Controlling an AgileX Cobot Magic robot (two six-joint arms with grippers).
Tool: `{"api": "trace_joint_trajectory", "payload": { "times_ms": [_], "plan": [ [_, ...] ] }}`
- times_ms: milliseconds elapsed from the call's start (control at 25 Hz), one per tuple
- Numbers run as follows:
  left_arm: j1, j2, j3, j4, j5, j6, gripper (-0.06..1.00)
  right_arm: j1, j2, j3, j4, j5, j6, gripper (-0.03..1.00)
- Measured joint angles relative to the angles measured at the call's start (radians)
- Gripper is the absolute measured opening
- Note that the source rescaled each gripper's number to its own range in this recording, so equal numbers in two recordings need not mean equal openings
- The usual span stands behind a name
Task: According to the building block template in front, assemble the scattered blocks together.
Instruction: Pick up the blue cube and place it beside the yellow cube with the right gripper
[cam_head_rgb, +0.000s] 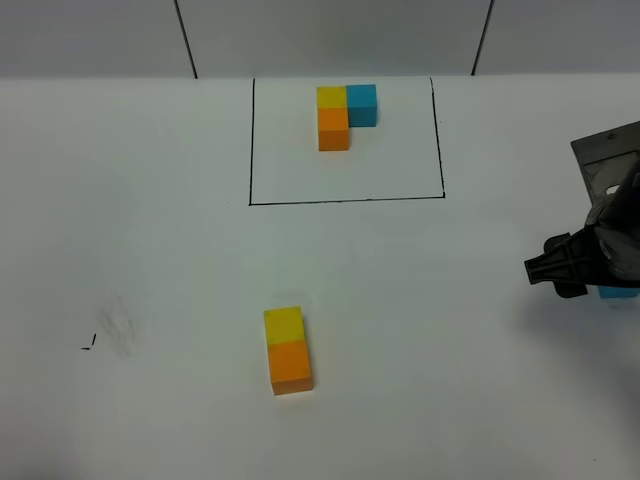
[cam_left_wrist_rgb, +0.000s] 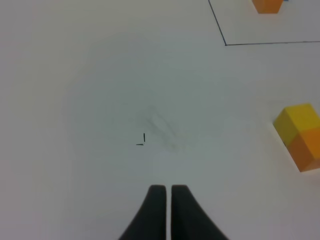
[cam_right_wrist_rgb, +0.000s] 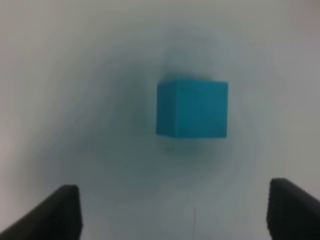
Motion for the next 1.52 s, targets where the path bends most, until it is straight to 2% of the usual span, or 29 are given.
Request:
{"api": "trace_joint_trajectory", "payload": {
  "times_ms": [80, 160, 480, 840, 1160, 1520],
  "plan": [
    [0.0, 0.0, 0.0, 0.0, 0.0, 0.0, 0.01, -0.031, 0.0, 0.0, -0.002, -0.029, -0.006, 0.96],
    [0.0, 0.0, 0.0, 0.0, 0.0, 0.0, 0.01, -0.059, 0.0, 0.0, -0.003, -0.054, -0.025, 0.98],
    [0.0, 0.0, 0.0, 0.0, 0.0, 0.0, 0.01, -0.141, 0.061, 0.001, -0.005, -0.144, -0.11, 0.92],
    [0.0, 0.0, 0.0, 0.0, 0.0, 0.0, 0.01, -0.205, 0.194, 0.001, 0.012, -0.257, -0.157, 0.91],
    [0.0, 0.0, 0.0, 0.0, 0.0, 0.0, 0.01, -0.251, 0.272, 0.001, 0.017, -0.319, -0.177, 0.91],
    [0.0, 0.0, 0.0, 0.0, 0.0, 0.0, 0.01, -0.283, 0.319, 0.001, 0.011, -0.345, -0.189, 0.91]
  ]
}}
